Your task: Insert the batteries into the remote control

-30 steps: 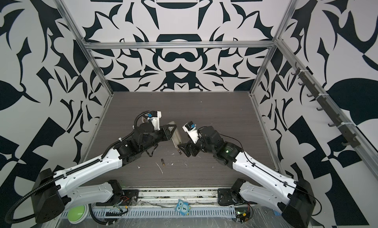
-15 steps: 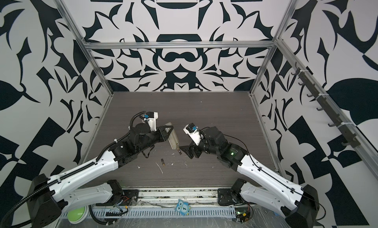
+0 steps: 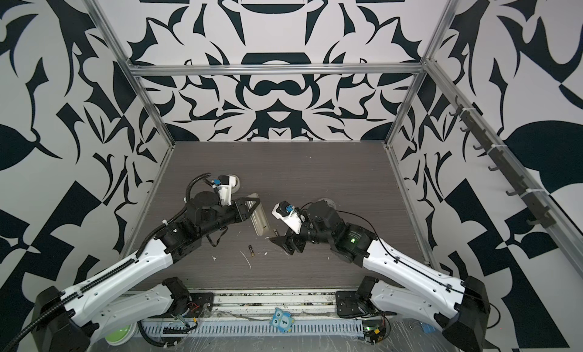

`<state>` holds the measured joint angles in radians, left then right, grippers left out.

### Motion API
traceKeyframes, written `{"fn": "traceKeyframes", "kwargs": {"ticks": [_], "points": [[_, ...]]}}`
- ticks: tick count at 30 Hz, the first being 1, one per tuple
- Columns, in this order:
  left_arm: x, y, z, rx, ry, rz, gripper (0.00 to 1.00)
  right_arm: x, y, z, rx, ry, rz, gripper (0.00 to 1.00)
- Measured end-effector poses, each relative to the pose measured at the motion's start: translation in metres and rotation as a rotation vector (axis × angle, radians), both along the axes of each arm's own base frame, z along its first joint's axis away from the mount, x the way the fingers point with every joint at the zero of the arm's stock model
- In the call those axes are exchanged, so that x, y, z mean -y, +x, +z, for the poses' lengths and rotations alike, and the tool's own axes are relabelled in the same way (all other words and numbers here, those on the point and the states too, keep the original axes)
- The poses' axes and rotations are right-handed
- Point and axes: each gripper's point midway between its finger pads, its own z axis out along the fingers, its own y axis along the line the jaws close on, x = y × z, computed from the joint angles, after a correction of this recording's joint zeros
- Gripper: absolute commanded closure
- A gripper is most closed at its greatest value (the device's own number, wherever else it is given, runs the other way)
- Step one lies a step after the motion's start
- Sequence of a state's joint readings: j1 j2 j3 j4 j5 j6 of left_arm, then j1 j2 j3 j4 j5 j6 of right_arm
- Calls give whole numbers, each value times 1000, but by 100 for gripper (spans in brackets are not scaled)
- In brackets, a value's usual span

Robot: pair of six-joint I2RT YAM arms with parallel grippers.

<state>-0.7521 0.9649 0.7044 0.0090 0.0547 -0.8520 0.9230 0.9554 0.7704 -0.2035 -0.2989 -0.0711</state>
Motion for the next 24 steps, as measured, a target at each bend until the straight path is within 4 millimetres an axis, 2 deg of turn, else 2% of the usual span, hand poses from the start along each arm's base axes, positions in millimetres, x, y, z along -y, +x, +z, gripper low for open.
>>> {"fn": "traceKeyframes", "kwargs": {"ticks": [5,10,13,21,24], "points": [[5,-10,0,-27,-17,-72,100,-10,-18,0,43,-11,79,30],[13,-24,-4,-60,-26,-166,100,-14,-28,0,88,-17,127,46],[17,-31,-7,-78,-27,-210,100,-13,-32,1,115,-20,138,51],[22,-45,-10,-105,-30,-296,100,-11,-39,8,180,-16,144,52],[24,-49,-9,-109,-34,-317,100,-12,-42,8,197,-23,151,48]]}}
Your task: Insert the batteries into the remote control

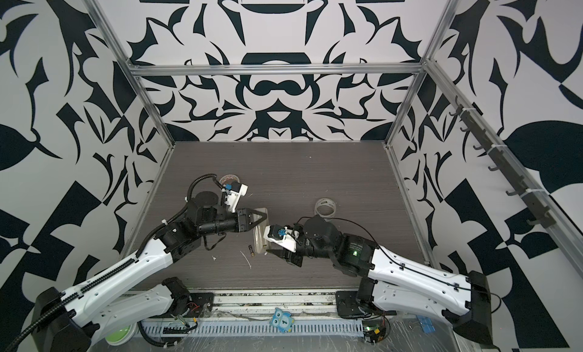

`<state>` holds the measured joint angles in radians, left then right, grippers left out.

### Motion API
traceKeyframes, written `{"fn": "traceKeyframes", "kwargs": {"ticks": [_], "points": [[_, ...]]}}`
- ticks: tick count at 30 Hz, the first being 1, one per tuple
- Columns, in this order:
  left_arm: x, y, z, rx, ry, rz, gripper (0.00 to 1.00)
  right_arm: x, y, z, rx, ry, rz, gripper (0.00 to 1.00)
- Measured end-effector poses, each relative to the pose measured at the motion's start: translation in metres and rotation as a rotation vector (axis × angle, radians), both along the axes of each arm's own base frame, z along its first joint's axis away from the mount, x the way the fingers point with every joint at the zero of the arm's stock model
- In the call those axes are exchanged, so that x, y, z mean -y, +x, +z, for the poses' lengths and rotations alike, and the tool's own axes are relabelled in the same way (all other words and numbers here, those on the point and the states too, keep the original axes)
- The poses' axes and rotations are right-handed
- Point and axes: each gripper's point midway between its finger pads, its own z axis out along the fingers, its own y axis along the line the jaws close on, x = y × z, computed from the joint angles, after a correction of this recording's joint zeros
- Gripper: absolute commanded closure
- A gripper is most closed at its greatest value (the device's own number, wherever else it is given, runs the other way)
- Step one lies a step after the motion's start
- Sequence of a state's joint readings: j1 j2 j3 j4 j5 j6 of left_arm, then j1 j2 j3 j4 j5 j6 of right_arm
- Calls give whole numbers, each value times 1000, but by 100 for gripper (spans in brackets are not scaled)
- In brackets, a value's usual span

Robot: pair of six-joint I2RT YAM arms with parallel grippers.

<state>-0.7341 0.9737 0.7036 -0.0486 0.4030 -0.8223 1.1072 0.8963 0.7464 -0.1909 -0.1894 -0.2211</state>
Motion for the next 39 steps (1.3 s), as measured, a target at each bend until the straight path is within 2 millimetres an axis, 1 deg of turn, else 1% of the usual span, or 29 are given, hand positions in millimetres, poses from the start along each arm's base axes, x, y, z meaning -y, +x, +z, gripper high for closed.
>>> {"fn": "traceKeyframes", "kwargs": {"ticks": [7,14,24,39], "points": [[2,-6,-2,-16,-7,-35,100,-1,-4,-4,30,-24,9,47],[7,-10,-5,-40,-16,-70,100,-2,-4,-7,56,-48,1,48],[9,-15,-6,-61,-23,-99,100,-4,-8,-8,86,-63,15,43],[13,-18,-9,-86,-27,-126,100,-8,-5,-14,120,-101,7,43]]}}
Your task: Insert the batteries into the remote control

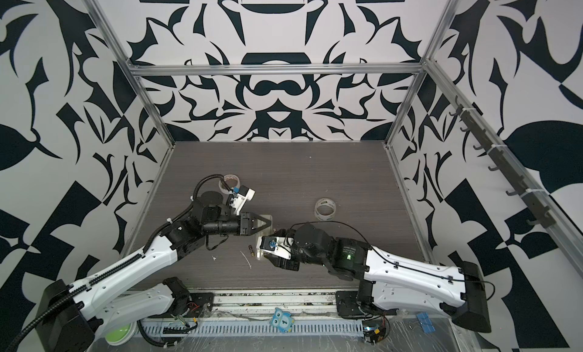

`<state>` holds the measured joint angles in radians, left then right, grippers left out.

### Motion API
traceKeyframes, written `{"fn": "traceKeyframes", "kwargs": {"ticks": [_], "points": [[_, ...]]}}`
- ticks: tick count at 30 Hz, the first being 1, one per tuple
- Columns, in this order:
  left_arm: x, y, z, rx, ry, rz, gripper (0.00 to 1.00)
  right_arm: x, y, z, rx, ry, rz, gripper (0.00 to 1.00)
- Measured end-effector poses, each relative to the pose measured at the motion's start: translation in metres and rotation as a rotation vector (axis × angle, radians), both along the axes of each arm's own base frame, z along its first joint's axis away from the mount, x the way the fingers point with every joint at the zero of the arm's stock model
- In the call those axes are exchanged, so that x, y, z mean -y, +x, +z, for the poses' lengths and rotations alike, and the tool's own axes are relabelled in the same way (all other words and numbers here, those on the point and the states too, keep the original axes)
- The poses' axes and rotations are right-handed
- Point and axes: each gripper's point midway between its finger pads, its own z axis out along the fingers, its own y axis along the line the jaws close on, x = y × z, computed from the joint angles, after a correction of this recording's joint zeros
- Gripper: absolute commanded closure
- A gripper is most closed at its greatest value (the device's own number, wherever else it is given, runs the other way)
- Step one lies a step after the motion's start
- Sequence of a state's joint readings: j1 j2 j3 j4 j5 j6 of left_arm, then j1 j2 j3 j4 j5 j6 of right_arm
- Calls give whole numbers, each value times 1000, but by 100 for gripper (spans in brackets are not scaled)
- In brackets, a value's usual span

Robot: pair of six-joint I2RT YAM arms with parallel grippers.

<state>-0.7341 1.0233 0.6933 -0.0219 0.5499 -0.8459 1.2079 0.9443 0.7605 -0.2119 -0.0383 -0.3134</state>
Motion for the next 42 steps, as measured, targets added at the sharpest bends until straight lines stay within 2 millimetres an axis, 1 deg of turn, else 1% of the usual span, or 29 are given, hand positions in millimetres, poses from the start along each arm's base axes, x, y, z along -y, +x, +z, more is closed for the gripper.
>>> {"fn": "traceKeyframes", "kwargs": {"ticks": [10,18,27,42], "points": [[1,-2,1,-10,-9,-9,100,0,0,0,12,-3,1,42],[3,-1,6,-7,-31,-13,100,-1,1,3,27,-2,5,42],[5,-4,1,-37,-34,-25,100,-2,0,2,48,-10,11,43],[7,-8,0,-54,-41,-54,100,-2,0,2,85,-24,12,44]]}}
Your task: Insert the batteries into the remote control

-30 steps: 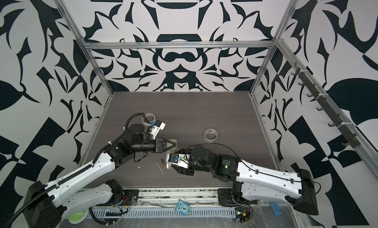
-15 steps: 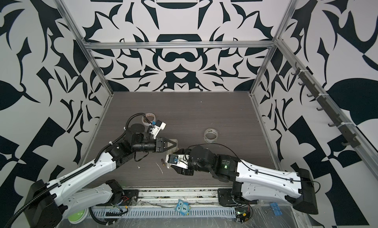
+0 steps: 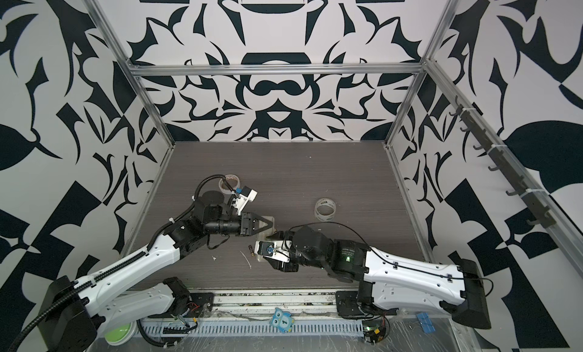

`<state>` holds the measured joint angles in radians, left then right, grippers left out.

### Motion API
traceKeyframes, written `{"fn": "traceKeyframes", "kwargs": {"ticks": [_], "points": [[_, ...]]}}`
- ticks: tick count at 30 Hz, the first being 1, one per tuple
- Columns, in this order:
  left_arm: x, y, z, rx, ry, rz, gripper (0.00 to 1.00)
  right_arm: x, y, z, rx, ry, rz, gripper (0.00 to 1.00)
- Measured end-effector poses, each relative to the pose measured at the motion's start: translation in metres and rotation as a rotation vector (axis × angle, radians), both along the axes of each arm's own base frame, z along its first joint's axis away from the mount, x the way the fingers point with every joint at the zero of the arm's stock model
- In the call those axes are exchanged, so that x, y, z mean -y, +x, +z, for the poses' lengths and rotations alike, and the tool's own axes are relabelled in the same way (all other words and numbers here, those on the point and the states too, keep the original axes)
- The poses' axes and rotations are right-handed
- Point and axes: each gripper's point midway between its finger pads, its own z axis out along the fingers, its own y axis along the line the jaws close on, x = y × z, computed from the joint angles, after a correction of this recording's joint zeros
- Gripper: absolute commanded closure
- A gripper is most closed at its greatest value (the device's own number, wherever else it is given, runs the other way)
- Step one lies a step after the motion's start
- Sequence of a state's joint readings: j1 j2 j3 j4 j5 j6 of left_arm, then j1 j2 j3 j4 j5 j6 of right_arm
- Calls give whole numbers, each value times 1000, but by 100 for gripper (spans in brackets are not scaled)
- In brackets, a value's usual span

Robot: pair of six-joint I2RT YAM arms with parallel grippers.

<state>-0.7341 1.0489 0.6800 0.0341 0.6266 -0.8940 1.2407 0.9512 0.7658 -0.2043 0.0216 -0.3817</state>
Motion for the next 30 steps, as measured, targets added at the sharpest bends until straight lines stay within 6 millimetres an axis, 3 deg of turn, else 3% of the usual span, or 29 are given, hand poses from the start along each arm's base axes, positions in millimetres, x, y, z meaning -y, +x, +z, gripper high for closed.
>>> {"fn": "traceKeyframes", "kwargs": {"ticks": [30], "points": [[2,3,3,-15,-20,9,100,2,3,7,104,-5,-19,45]]}}
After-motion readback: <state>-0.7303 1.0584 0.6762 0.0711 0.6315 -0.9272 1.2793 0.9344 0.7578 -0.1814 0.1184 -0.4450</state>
